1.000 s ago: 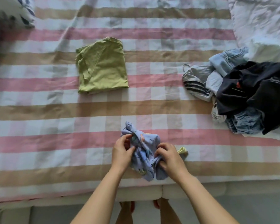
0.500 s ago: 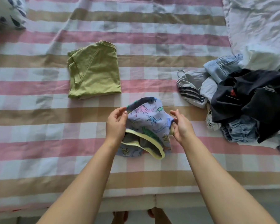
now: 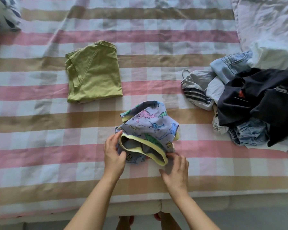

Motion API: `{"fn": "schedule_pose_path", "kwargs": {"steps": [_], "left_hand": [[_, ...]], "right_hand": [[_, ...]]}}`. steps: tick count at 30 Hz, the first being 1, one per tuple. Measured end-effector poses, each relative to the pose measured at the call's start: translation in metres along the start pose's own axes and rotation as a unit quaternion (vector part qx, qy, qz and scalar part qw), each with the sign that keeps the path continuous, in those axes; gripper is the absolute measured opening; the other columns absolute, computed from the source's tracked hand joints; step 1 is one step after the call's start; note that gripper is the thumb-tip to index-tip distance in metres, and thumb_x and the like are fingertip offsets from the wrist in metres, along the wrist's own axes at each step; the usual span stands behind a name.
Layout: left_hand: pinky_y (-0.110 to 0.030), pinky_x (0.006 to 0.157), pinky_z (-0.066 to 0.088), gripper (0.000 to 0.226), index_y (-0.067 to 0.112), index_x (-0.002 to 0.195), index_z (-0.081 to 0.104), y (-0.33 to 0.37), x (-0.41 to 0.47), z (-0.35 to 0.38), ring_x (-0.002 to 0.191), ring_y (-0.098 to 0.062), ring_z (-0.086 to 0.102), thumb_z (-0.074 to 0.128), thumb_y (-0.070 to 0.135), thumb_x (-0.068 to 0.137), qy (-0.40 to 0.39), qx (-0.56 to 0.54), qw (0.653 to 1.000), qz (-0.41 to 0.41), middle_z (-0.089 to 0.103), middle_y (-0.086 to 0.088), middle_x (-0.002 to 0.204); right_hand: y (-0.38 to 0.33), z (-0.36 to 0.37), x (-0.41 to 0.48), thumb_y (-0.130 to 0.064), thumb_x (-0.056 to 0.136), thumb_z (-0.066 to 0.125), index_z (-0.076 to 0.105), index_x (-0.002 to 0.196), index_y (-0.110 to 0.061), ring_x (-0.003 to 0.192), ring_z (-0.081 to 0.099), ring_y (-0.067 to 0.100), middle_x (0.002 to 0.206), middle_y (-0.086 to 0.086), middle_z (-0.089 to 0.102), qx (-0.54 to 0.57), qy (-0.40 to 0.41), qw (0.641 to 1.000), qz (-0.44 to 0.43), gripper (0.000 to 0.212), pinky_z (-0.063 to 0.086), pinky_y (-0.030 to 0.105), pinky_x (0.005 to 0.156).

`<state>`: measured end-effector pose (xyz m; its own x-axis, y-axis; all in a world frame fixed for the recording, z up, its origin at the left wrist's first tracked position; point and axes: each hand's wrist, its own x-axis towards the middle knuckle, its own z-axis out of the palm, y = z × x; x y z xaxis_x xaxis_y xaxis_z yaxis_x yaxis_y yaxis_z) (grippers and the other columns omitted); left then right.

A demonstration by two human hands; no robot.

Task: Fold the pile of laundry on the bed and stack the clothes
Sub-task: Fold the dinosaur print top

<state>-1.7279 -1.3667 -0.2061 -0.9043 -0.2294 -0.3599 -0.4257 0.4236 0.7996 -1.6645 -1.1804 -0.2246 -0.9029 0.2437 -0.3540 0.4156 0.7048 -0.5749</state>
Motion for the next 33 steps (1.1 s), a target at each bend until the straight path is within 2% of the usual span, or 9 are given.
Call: {"fn": "schedule_pose_path", "kwargs": {"steps": [3, 6, 10, 12, 16, 21, 25, 30, 33], "left_hand": [[-0.026, 0.093, 0.032, 0.023, 0.013, 0.089, 0.067, 0.006, 0.01, -0.001, 0.111, -0.025, 0.043, 0.069, -0.004, 0.074, 0.044, 0.038, 0.998, 0.022, 0.05, -0.007, 0.112], [-0.025, 0.088, 0.032, 0.017, 0.017, 0.077, 0.063, 0.016, 0.021, -0.016, 0.106, -0.016, 0.044, 0.067, 0.001, 0.079, 0.059, 0.03, 0.996, 0.057, 0.052, 0.001, 0.108], [-0.038, 0.095, 0.042, 0.035, 0.01, 0.094, 0.065, 0.029, 0.021, -0.032, 0.111, -0.018, 0.051, 0.054, -0.017, 0.075, -0.036, 0.026, 0.997, 0.057, 0.057, -0.003, 0.112], [-0.039, 0.104, 0.036, 0.052, 0.004, 0.106, 0.064, 0.026, 0.019, -0.03, 0.12, -0.025, 0.047, 0.047, -0.024, 0.065, -0.085, 0.081, 0.992, 0.053, 0.056, -0.011, 0.12], [-0.031, 0.104, 0.031, 0.053, 0.003, 0.111, 0.064, 0.006, 0.017, -0.016, 0.12, -0.029, 0.045, 0.058, -0.02, 0.064, -0.071, 0.117, 0.989, 0.05, 0.055, -0.015, 0.121], [-0.032, 0.087, 0.039, 0.015, 0.004, 0.082, 0.067, -0.006, 0.023, -0.008, 0.101, -0.028, 0.053, 0.066, -0.009, 0.073, 0.013, 0.066, 0.996, 0.061, 0.061, -0.012, 0.097], [-0.025, 0.072, 0.033, 0.017, 0.012, 0.08, 0.06, -0.002, 0.025, -0.018, 0.089, -0.02, 0.051, 0.063, -0.005, 0.079, -0.007, 0.079, 0.992, 0.095, 0.058, 0.0, 0.086], [-0.013, 0.058, 0.035, 0.022, 0.015, 0.078, 0.052, 0.041, 0.019, -0.04, 0.069, -0.012, 0.052, 0.053, -0.005, 0.083, 0.002, 0.031, 0.996, 0.084, 0.055, 0.007, 0.072], [-0.013, 0.061, 0.038, 0.024, 0.019, 0.079, 0.05, 0.101, 0.023, -0.068, 0.069, -0.011, 0.048, 0.048, -0.004, 0.086, 0.01, -0.05, 0.995, 0.087, 0.052, 0.006, 0.074]], "right_hand": [[-0.011, -0.006, 0.015, -0.003, 0.074, 0.073, 0.069, 0.089, -0.006, 0.093, 0.051, 0.033, 0.097, 0.011, 0.061, 0.012, 0.068, 0.997, -0.032, 0.016, 0.042, 0.036, 0.077], [-0.024, -0.028, 0.026, -0.002, 0.078, 0.066, 0.067, 0.078, -0.004, 0.086, 0.053, 0.028, 0.086, 0.008, 0.059, 0.071, 0.135, 0.983, -0.099, 0.002, 0.041, 0.031, 0.076], [-0.037, -0.048, 0.024, -0.01, 0.077, 0.072, 0.066, 0.085, -0.01, 0.092, 0.051, 0.023, 0.092, 0.001, 0.054, 0.053, 0.067, 0.993, -0.083, 0.011, 0.043, 0.032, 0.08], [-0.033, -0.042, 0.018, -0.026, 0.073, 0.076, 0.06, 0.103, -0.016, 0.104, 0.044, 0.021, 0.104, 0.001, 0.05, -0.038, -0.025, 0.999, -0.029, 0.035, 0.04, 0.029, 0.085], [-0.015, -0.009, 0.009, -0.027, 0.073, 0.074, 0.043, 0.123, -0.016, 0.119, 0.037, 0.023, 0.124, 0.004, 0.039, -0.117, -0.079, 0.989, 0.048, 0.06, 0.039, 0.032, 0.096], [-0.006, 0.004, 0.02, 0.001, 0.075, 0.065, 0.064, 0.097, -0.004, 0.1, 0.049, 0.035, 0.102, 0.016, 0.056, 0.007, 0.066, 0.997, 0.046, 0.022, 0.039, 0.038, 0.083], [-0.016, -0.023, 0.023, 0.004, 0.075, 0.07, 0.068, 0.086, -0.001, 0.088, 0.051, 0.033, 0.089, 0.016, 0.058, 0.104, 0.135, 0.985, -0.014, 0.013, 0.036, 0.031, 0.075], [-0.067, -0.085, 0.024, -0.009, 0.084, 0.065, 0.06, 0.077, -0.013, 0.065, 0.049, 0.013, 0.068, 0.004, 0.056, 0.281, 0.094, 0.951, -0.088, 0.009, 0.04, 0.025, 0.061], [-0.108, -0.137, 0.033, -0.013, 0.085, 0.065, 0.053, 0.067, -0.007, 0.058, 0.035, 0.01, 0.059, 0.002, 0.041, 0.312, 0.091, 0.939, -0.117, 0.022, 0.032, 0.026, 0.054]]}}
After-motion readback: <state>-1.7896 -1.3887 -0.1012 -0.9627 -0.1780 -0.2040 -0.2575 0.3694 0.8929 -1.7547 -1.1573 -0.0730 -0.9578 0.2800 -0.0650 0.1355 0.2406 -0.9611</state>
